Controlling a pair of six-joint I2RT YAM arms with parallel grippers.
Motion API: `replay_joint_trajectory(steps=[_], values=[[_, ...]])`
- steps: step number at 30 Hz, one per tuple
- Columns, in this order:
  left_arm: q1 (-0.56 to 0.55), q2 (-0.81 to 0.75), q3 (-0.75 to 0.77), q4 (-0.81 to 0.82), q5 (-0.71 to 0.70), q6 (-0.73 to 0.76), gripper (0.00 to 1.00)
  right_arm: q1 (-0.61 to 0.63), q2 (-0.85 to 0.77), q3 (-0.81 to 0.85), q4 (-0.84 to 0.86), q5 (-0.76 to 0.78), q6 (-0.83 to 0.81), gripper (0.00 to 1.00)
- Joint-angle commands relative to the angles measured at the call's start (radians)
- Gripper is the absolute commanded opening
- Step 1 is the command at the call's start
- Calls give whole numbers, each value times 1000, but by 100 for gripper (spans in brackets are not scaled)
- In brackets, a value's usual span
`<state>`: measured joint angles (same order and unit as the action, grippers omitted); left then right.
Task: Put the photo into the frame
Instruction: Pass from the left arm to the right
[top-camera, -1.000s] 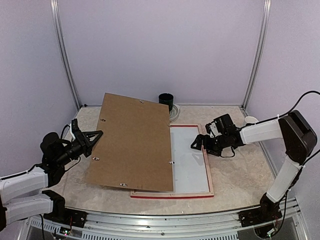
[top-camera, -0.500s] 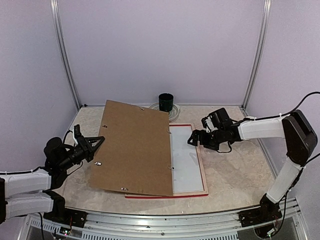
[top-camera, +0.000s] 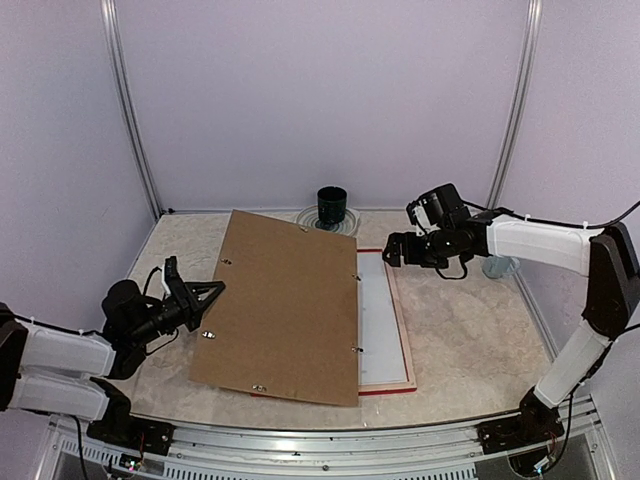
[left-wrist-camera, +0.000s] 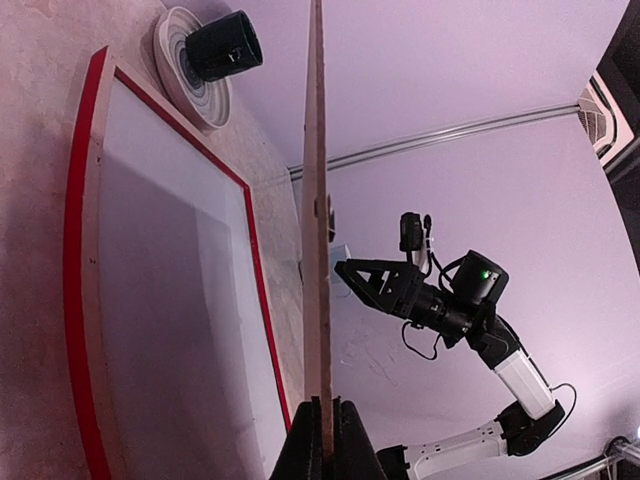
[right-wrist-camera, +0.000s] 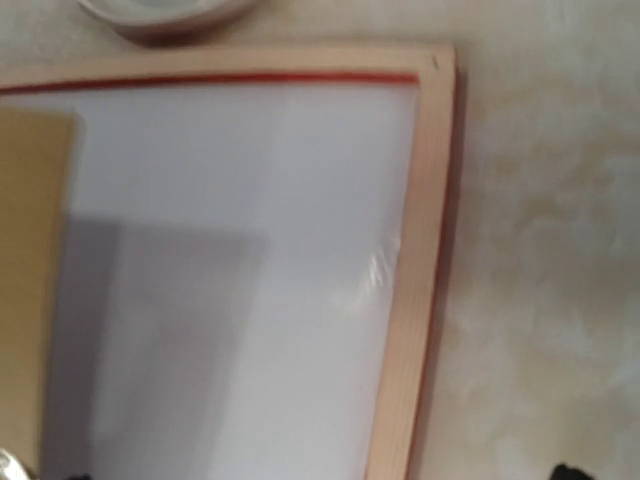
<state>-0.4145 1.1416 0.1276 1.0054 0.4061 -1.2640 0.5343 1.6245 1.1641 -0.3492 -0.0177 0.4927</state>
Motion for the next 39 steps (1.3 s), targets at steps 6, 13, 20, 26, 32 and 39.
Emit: replay_joint_trajectory(steps=[6,13,20,26,32,39], values=[[-61,7,29,144,-40,-29,0,61,126,178,-122,130,-106,99],[-69,10,33,147,-46,-27,0,135,185,221,-184,218,-120,99],[-69,6,33,142,-54,-21,0,172,179,201,-191,209,-108,99],[-68,10,32,144,-58,-17,0,202,150,174,-184,186,-96,99],[-67,16,33,148,-60,-17,0,244,145,167,-222,225,-87,99],[-62,30,25,173,-58,-21,0,259,105,126,-256,253,-61,99]])
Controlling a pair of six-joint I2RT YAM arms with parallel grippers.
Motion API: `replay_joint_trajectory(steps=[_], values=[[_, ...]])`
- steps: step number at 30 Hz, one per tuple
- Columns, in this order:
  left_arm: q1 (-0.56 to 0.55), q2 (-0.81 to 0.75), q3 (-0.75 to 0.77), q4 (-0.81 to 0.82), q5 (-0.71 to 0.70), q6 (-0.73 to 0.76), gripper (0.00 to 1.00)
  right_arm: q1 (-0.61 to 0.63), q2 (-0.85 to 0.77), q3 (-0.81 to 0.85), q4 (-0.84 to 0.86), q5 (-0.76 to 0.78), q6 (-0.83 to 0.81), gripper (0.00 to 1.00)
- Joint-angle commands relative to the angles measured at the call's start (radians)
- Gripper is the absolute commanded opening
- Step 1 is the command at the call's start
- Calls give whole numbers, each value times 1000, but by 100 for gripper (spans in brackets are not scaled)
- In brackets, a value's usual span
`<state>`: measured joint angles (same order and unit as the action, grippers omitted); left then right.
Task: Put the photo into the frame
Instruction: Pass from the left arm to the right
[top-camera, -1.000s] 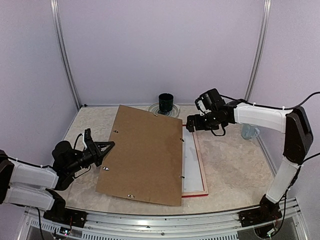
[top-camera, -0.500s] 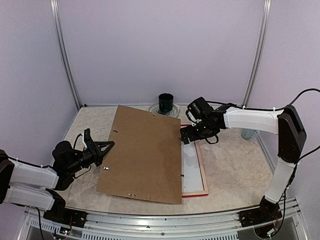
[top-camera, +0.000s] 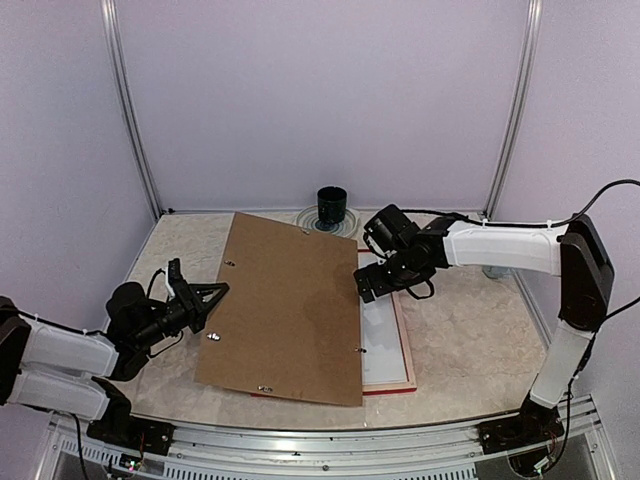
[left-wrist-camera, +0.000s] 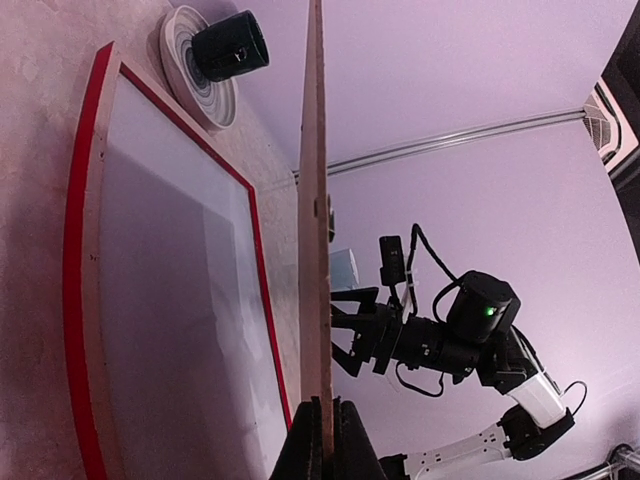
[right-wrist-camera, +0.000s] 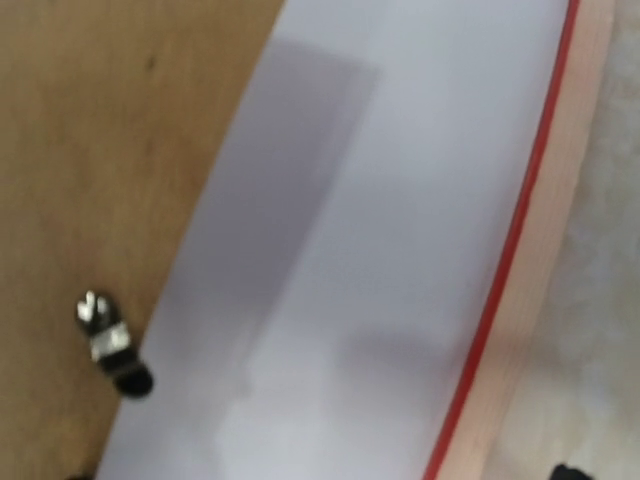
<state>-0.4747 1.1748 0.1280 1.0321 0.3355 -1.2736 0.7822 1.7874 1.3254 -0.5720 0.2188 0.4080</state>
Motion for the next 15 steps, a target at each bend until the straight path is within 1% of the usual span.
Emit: replay_joint_trajectory(steps=[1,10,15], values=[[0,-2,22,152,12,-13,0,11,-68,-42,-35,12,24,99],[17,-2,24,167,15,-23,0,31,-170,-153,-6,-31,43,99],[25,-6,24,182,17,-33,0,73,-190,-205,9,-37,43,99]])
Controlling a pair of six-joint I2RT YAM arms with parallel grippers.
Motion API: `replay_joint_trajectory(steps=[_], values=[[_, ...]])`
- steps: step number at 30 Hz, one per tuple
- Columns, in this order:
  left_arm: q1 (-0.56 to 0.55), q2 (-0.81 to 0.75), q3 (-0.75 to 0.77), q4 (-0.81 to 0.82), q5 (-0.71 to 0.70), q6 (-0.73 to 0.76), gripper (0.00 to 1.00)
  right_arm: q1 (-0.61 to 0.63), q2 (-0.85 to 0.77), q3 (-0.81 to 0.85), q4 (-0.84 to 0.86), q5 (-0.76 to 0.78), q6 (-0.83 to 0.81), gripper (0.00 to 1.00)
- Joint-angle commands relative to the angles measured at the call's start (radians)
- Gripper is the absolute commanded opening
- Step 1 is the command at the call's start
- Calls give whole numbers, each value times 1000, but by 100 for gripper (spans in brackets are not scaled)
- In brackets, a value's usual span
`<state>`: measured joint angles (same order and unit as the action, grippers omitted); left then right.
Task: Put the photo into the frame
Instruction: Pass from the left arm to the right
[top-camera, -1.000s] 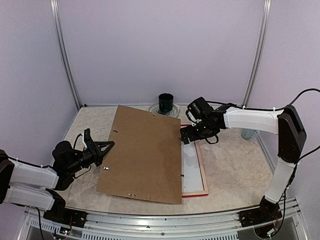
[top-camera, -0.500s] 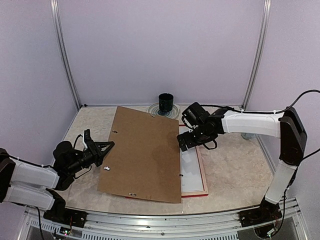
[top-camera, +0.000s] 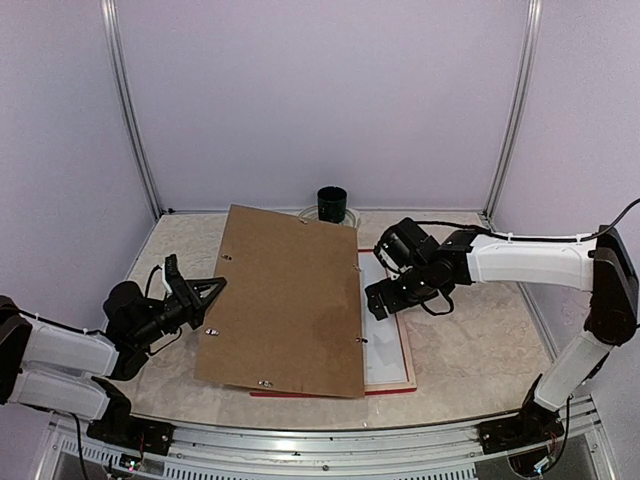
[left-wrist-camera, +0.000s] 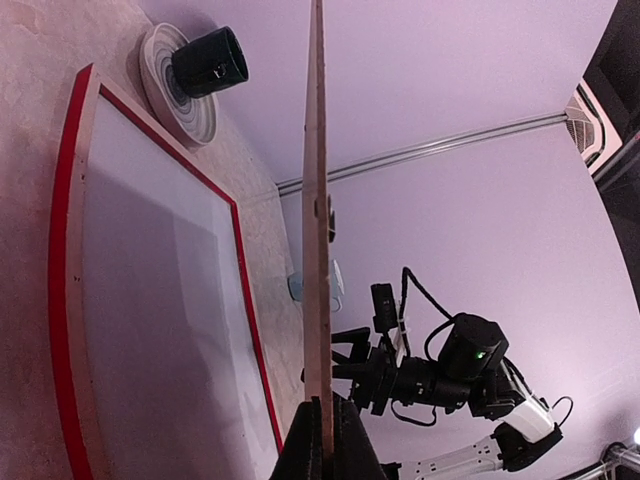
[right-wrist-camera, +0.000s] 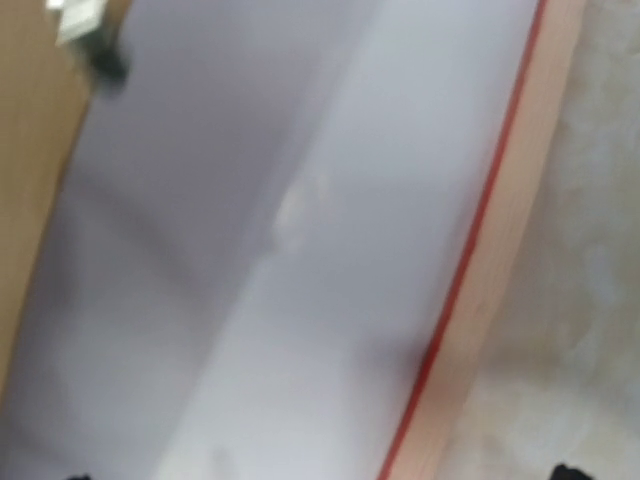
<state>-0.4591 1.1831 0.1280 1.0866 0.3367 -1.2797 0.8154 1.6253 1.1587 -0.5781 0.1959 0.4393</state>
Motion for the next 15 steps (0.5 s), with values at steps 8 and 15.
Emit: replay_joint_trajectory(steps=[8,15], values=[[16,-23,24,133,14,-35,0,106,-63,-90,38,-37,37,99],[25,-35,19,130,13,-38,0,178,-107,-106,25,-55,62,99]])
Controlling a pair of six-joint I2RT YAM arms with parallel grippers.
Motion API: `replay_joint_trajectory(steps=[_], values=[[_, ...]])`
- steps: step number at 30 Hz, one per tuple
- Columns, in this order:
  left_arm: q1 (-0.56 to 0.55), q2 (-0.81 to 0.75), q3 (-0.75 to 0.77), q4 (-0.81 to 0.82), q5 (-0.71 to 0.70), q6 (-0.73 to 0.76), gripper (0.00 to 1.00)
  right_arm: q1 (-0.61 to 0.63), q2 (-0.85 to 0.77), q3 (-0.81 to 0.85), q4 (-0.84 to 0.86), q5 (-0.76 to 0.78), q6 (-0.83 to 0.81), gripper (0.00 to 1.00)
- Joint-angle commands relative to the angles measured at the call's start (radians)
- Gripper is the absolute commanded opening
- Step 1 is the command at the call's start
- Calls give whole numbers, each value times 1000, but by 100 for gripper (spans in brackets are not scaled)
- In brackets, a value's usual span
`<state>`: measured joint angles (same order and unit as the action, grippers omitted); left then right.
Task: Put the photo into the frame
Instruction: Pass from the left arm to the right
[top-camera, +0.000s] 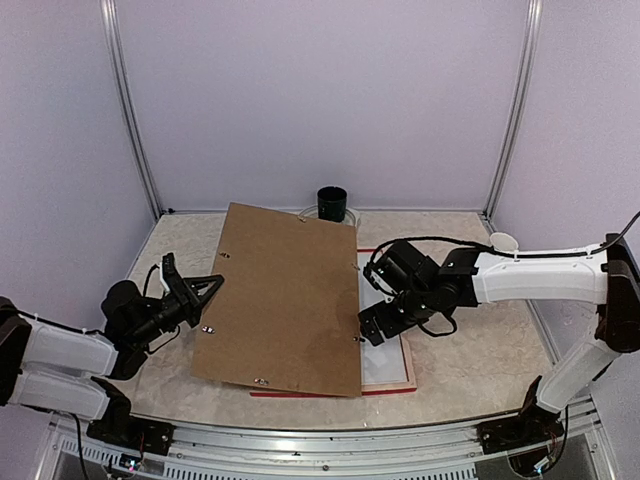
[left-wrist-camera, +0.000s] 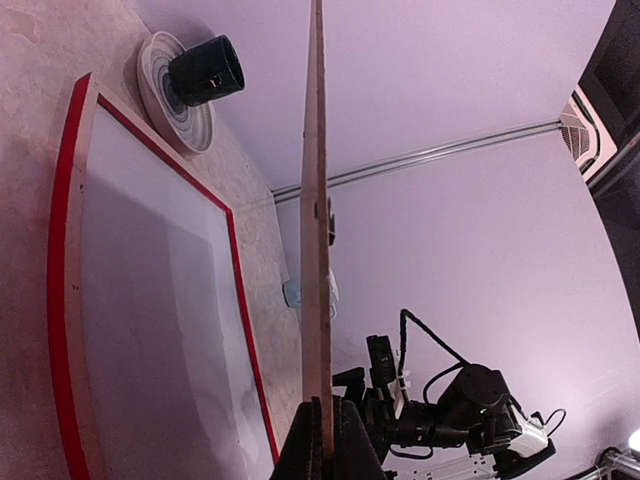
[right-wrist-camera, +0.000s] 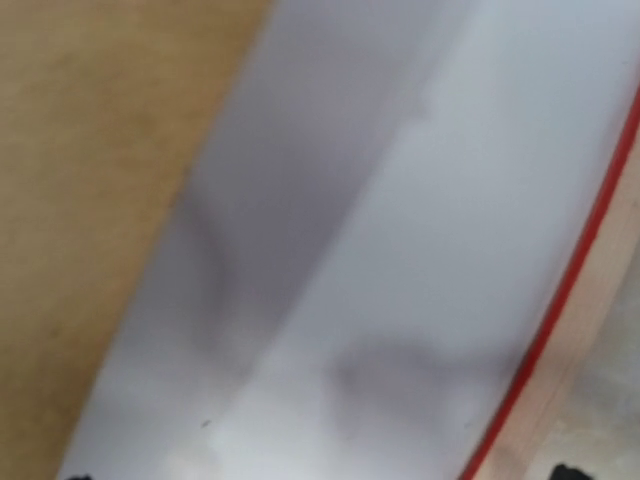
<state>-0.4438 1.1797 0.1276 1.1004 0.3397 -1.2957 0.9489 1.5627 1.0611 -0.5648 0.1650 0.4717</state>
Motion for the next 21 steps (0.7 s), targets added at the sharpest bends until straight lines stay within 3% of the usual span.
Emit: replay_joint_trajectory(steps=[1,21], values=[[12,-34,18,114,9,-22,0,52,-50,-11,10,-27,36,99],[42,-65,12,104,31,-28,0,75,-185,-40,-13,-48,49,99]])
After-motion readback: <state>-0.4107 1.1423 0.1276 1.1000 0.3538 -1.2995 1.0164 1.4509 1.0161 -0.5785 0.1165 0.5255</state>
